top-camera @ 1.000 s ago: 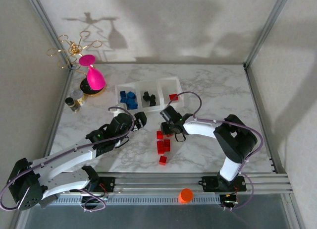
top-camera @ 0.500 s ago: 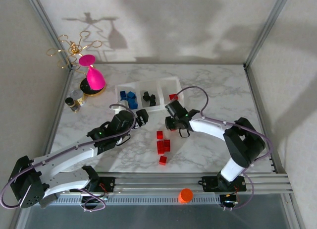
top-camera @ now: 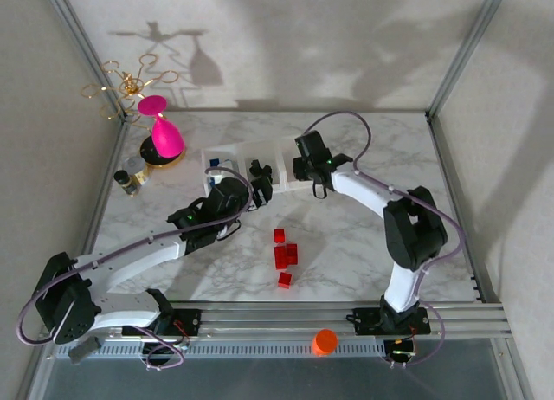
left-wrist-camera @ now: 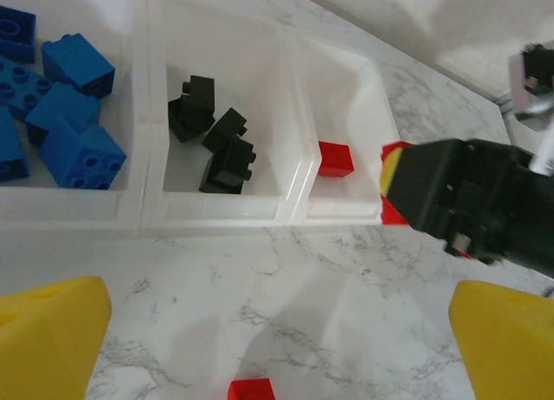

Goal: Sort the legos into containers by color
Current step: Place the lego in the container.

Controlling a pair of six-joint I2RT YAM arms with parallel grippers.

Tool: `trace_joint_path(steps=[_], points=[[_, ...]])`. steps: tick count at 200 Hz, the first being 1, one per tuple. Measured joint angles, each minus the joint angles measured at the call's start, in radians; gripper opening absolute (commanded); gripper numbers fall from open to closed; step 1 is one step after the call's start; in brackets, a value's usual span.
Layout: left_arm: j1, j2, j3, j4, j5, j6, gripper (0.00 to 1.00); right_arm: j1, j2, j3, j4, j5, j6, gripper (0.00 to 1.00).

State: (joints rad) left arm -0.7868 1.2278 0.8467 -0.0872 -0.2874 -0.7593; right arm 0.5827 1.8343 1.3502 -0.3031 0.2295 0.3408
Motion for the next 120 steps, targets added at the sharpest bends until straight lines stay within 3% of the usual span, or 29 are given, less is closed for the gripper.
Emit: trace_joint_path(steps=[87,120], points=[[0.013,0.013,0.009,0.009,-0.012,0.005,1.00,-0.035,0.235,0.198,-0.005,0.023,-0.054,0.31],[0.019,0.013,0.012,0.010,-0.012,0.005,1.00,-0.038,0.284,0.244,-0.008,0.025,-0.068,0.37]])
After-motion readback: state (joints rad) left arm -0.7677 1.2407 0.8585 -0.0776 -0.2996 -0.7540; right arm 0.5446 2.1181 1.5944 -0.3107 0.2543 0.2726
